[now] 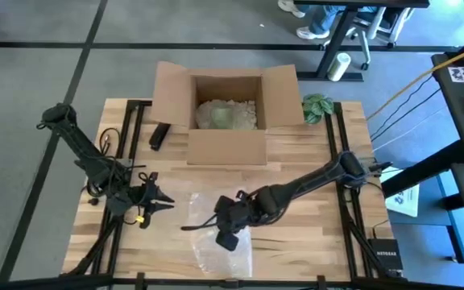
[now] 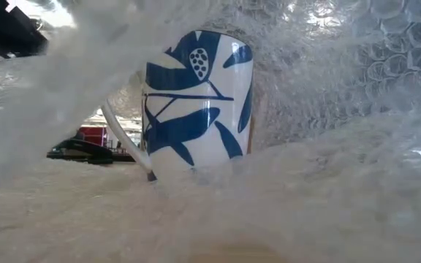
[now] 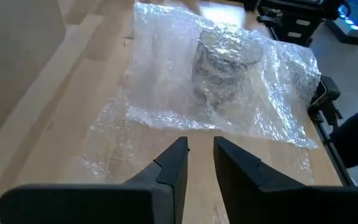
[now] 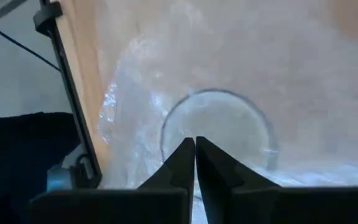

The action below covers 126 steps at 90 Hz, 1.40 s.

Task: Wrap mug
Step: Wrap the blue mug with bubble wrap

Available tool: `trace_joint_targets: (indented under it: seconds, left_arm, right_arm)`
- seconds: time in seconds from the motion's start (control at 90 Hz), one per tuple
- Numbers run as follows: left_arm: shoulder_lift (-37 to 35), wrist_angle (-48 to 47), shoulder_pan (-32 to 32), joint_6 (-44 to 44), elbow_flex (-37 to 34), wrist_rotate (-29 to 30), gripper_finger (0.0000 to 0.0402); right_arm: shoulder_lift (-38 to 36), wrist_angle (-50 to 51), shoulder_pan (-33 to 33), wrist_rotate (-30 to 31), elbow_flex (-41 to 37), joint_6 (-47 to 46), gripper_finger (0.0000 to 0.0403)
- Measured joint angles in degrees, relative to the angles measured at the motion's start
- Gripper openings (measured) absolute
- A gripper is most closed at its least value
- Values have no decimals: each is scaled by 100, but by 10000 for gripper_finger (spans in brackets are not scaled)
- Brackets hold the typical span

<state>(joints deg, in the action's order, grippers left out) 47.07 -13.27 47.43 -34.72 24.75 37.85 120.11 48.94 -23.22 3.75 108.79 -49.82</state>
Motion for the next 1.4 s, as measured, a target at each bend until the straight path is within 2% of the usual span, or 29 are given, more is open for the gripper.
trace_joint_targets:
  seconds: [0.589,0.767,0.978,1.078,1.267,1.4]
  left_arm:
    - [0,-125,-8,-128,0,-335,61]
    - [57,-117,-4,-333,0,-574,61]
    - [372,-60,99,-792,0,-782,61]
    - [743,282,99,-822,0,-847,61]
    - [1738,1921,51,-103,0,-879,61]
    - [2462,2641,-139,66,0,-829,61]
  right_arm:
    - [775,-106,373,-717,6,-771,0]
    - [971,-113,456,-1197,41,-896,0]
    - [1002,210,452,-1146,161,-931,0]
    - [1041,656,452,-992,446,-772,0]
    - [1045,1094,450,-776,928,-594,0]
    - [1039,1168,407,-741,1065,-531,0]
